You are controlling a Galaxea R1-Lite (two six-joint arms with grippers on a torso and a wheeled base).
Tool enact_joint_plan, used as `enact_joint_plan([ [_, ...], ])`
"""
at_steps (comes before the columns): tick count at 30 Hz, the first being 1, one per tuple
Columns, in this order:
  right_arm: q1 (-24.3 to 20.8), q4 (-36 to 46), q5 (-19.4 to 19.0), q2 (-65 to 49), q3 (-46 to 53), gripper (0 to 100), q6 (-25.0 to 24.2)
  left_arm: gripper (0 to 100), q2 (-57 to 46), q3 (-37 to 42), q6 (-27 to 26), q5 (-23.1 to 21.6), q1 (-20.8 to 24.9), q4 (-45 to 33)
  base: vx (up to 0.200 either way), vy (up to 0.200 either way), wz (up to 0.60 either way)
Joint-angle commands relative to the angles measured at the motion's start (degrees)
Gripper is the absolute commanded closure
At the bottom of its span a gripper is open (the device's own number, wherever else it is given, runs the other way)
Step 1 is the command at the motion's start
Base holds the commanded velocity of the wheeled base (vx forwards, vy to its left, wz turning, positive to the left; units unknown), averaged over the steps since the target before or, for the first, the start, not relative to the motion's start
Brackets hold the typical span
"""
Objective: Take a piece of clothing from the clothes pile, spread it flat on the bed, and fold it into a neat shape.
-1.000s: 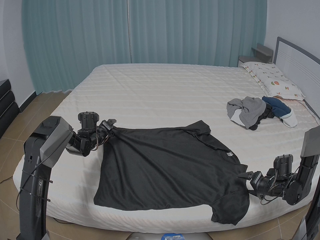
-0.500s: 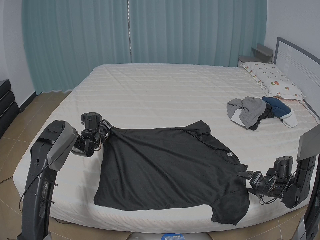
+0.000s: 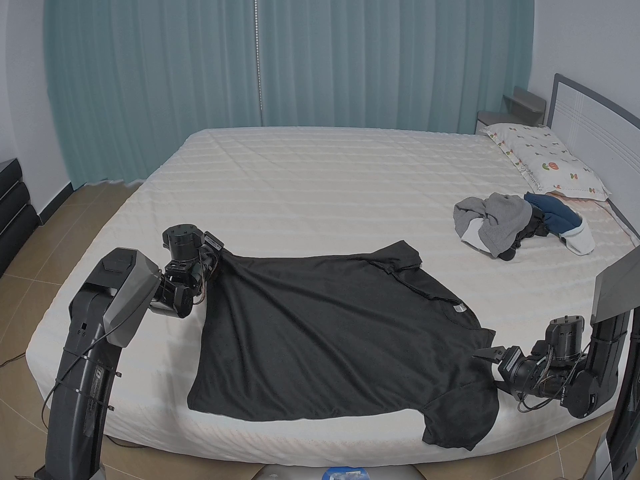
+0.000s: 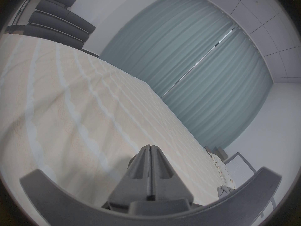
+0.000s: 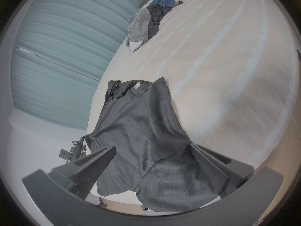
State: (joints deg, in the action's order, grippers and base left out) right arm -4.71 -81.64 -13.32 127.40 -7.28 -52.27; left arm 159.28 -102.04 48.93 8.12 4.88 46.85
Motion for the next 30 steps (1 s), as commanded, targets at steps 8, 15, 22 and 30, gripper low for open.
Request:
enact_joint_plan([
  [8, 0.0, 0.0, 0.1, 0.2, 0.0, 0, 0.0, 0, 3.3, -4.9, -2.9, 3.7, -0.7, -0.6, 0.000, 0.000, 0.00],
  [15, -0.1, 0.0, 0.1, 0.0, 0.1, 0, 0.0, 0, 2.6, -3.7, -2.9, 4.0, -2.2, -0.9, 0.000, 0.000, 0.00],
  [22, -0.1, 0.0, 0.0, -0.3, 0.1, 0, 0.1, 0, -7.9, 11.2, -1.3, 3.8, -3.1, -0.3, 0.000, 0.000, 0.00],
  [30, 0.8, -0.4, -0.1, -1.3, 0.3, 0, 0.0, 0, -19.9, 28.1, -0.1, 1.5, -1.3, 0.4, 0.000, 0.000, 0.00],
])
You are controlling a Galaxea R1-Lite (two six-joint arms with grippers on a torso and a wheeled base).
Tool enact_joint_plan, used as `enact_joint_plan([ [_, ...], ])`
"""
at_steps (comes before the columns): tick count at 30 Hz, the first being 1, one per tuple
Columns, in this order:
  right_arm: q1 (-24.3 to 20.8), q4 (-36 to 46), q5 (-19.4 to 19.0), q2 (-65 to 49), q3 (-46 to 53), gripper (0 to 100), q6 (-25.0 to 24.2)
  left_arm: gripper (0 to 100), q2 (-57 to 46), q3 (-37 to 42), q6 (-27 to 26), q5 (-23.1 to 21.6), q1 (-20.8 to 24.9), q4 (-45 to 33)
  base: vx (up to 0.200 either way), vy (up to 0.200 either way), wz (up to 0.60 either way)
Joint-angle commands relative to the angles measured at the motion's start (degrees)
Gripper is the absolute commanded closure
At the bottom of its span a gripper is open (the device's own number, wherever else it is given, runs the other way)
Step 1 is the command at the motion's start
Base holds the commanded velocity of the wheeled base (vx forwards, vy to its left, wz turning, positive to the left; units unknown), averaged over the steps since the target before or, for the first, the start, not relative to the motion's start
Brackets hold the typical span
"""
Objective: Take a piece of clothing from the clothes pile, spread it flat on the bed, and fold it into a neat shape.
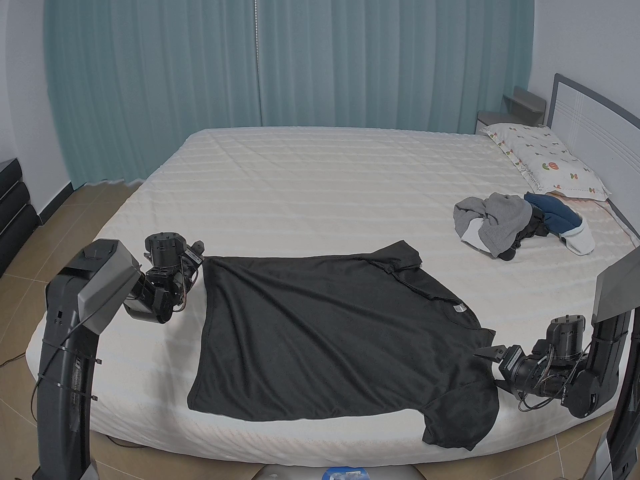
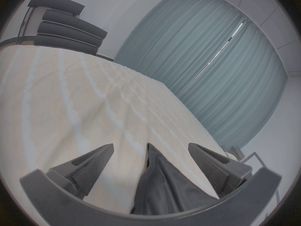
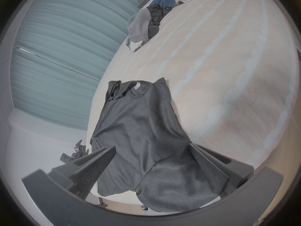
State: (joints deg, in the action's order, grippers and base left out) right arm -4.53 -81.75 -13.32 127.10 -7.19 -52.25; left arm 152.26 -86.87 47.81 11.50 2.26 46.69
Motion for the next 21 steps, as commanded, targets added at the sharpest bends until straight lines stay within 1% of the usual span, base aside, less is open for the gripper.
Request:
enact_joint_plan([
  [1, 0.6, -0.3, -0.1, -1.0, 0.2, 0, 0.0, 0, -12.9, 13.0, 1.1, -1.9, 1.3, 0.6, 0.000, 0.000, 0.00],
  [4, 0.1, -0.3, -0.2, -1.2, 1.1, 0, 0.0, 0, -16.3, 18.4, 1.1, -4.6, 1.3, 0.6, 0.000, 0.000, 0.00],
  [8, 0.0, -1.6, -0.3, -1.2, 1.7, 0, -0.1, 0, -20.5, 26.1, 2.3, -5.1, 1.3, 1.0, 0.000, 0.000, 0.00],
  [9, -0.1, -2.3, -0.3, -0.9, 2.1, 0, -0.1, 0, -23.4, 31.7, 2.8, -6.5, 1.3, 2.4, 0.000, 0.000, 0.00],
  [11, -0.2, -2.8, -0.3, -0.8, 2.4, 0, -0.1, 0, -26.5, 38.5, 2.9, -9.5, 1.3, 4.8, -0.200, 0.000, 0.00],
  [12, -0.2, -2.8, -0.3, -0.8, 2.4, 0, -0.1, 0, -26.5, 38.5, 2.9, -9.5, 1.3, 4.8, -0.200, 0.000, 0.00],
  [13, -0.6, -3.2, -0.3, -0.8, 2.6, 0, -0.1, 0, -29.1, 45.0, 2.9, -12.7, 1.3, 7.6, 0.000, 0.000, 0.00],
  [14, -0.6, -3.2, -0.3, -0.8, 2.6, 0, -0.1, 0, -29.1, 45.0, 2.9, -12.7, 1.3, 7.6, 0.000, 0.000, 0.00],
  [15, -0.7, -3.2, -0.3, -0.9, 3.1, 0, -0.1, 0, -30.7, 51.5, 2.9, -15.4, 1.3, 10.4, 0.000, 0.000, 0.00],
  [18, -0.7, -3.2, -0.4, -0.9, 3.1, 0, -0.1, 0, -30.4, 59.2, 2.7, -16.5, 1.4, 14.0, 0.000, 0.000, 0.00],
  [21, -0.7, -3.2, -0.4, -0.7, 3.1, 0, -0.1, 0, -29.7, 63.6, 2.9, -16.8, 2.3, 16.6, 0.000, 0.000, 0.00],
])
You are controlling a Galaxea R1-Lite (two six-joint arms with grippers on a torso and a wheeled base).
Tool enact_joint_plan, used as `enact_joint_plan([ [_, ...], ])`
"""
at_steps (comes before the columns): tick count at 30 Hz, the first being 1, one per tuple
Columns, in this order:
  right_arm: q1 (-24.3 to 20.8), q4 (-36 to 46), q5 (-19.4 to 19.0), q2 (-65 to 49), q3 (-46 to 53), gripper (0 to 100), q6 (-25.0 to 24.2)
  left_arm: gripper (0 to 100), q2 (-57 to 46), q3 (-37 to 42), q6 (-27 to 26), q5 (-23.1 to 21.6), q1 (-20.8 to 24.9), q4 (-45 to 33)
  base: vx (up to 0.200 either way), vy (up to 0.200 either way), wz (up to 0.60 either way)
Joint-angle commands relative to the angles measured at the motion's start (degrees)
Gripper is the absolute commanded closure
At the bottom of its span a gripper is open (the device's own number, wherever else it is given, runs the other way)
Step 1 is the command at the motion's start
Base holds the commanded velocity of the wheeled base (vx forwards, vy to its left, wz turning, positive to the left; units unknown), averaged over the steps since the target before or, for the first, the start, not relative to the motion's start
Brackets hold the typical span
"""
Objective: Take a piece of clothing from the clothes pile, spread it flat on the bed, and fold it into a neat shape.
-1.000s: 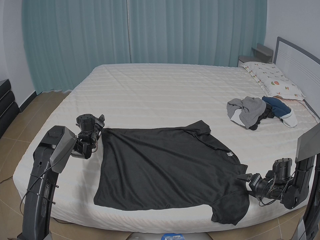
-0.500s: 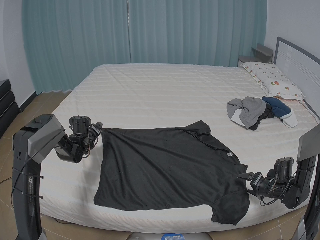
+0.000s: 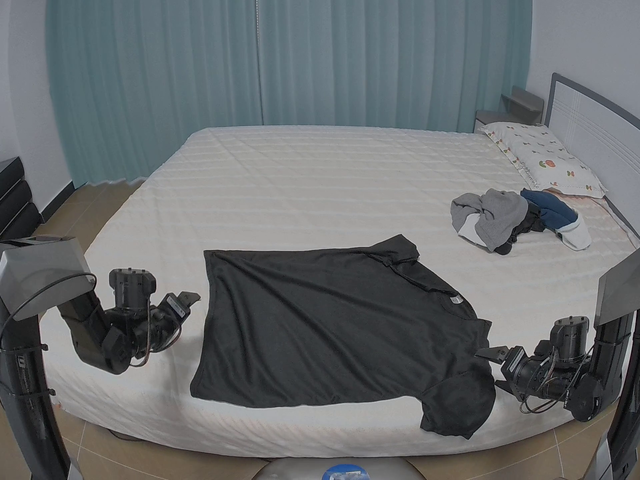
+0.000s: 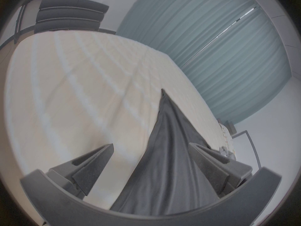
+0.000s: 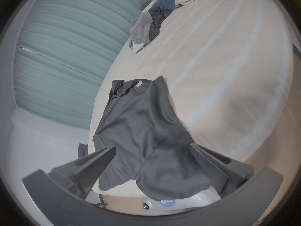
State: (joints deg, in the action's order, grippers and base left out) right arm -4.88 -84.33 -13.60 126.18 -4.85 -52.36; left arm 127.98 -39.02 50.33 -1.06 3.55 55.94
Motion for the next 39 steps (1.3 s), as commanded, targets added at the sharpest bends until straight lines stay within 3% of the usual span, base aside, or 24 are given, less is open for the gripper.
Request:
enact_joint_plan([
  [1, -0.4, -0.7, -0.1, 0.2, 0.7, 0, 0.0, 0, -4.8, 17.1, 0.5, -4.7, 1.0, 8.6, 0.000, 0.000, 0.00],
  [12, -0.4, -0.7, -0.1, 0.2, 0.7, 0, 0.0, 0, -2.0, 25.0, 0.4, -6.7, 3.0, 15.7, -0.055, 0.000, 0.00],
  [15, -0.4, -0.7, -0.1, 0.0, 0.7, 0, 0.0, 0, -0.8, 25.5, 0.3, -6.6, 3.9, 15.9, -0.200, 0.000, 0.00],
  [27, -0.4, -2.0, 0.0, -0.2, 0.8, 0, 0.0, 0, 3.0, 23.2, -0.4, -4.8, 5.4, 23.0, 0.000, 0.000, 0.00],
  [39, -0.7, -2.2, 0.0, 0.2, 0.5, 0, -0.1, 0, 8.9, 16.8, -3.3, 2.9, 8.7, 23.4, 0.000, 0.000, 0.00],
])
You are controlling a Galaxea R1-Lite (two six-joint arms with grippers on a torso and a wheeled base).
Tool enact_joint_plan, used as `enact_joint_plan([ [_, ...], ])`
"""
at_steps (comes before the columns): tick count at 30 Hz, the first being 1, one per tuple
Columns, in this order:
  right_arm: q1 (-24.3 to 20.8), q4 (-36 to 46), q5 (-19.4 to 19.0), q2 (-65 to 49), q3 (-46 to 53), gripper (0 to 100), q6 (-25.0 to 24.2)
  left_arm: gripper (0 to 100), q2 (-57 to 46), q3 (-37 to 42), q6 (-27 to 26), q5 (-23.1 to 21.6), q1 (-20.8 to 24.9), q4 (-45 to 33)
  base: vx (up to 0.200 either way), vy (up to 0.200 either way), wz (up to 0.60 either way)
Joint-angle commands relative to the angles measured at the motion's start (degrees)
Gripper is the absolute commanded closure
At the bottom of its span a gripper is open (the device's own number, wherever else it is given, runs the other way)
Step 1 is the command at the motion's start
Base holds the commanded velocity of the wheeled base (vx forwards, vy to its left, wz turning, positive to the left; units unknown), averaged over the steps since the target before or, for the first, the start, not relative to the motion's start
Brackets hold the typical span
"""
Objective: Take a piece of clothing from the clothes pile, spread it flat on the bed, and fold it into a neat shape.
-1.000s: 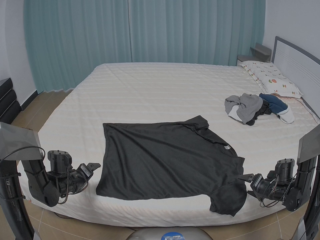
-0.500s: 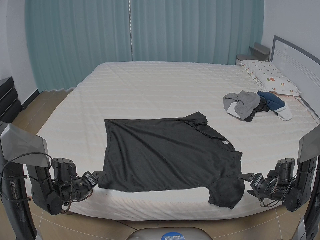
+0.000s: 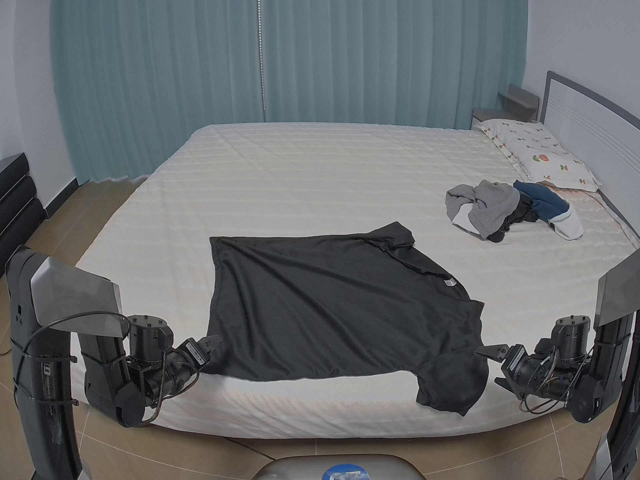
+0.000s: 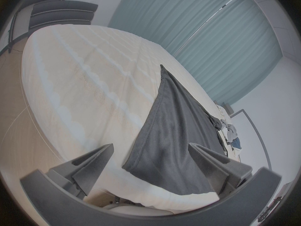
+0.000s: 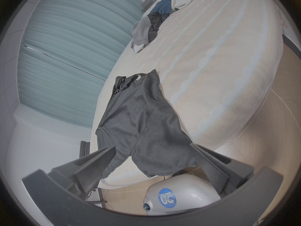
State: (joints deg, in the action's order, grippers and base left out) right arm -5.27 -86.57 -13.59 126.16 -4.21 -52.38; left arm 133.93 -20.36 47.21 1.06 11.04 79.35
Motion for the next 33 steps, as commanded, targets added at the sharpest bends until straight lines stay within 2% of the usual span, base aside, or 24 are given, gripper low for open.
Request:
enact_joint_plan([
  [1, -0.6, 0.0, 0.0, 0.2, -0.3, 0, -0.1, 0, 3.2, -2.1, -0.2, 0.8, 1.4, 0.0, 0.000, 0.000, 0.00],
  [9, -0.8, -0.1, 0.1, 0.1, -0.4, 0, -0.1, 0, 3.8, -2.5, -1.7, 1.5, 2.8, -0.1, 0.000, 0.000, 0.00],
  [10, -0.8, -0.1, 0.1, 0.1, -0.4, 0, -0.1, 100, 3.8, -2.5, -1.7, 1.5, 2.8, -0.1, 0.000, 0.000, 0.00],
  [16, -0.8, -0.1, 0.1, 0.1, -0.4, 0, -0.1, 100, 4.1, -1.6, -2.4, 4.0, 2.8, 0.0, 0.000, 0.000, 0.00],
  [24, -1.1, -0.1, 0.5, 0.1, -0.3, 0, 0.0, 100, 3.8, 1.0, -3.4, 4.5, 2.3, 0.0, 0.000, 0.000, 0.00],
  [27, -1.7, -0.2, 0.8, -0.1, 0.2, 0, 0.2, 100, 2.9, 4.0, -7.4, 4.5, 0.0, 0.5, 0.000, 0.000, 0.00],
  [33, -2.0, -0.2, 0.8, 0.1, 0.2, 0, 0.4, 100, 2.7, 7.4, -11.2, 4.4, -4.6, 4.0, 0.000, 0.000, 0.00],
])
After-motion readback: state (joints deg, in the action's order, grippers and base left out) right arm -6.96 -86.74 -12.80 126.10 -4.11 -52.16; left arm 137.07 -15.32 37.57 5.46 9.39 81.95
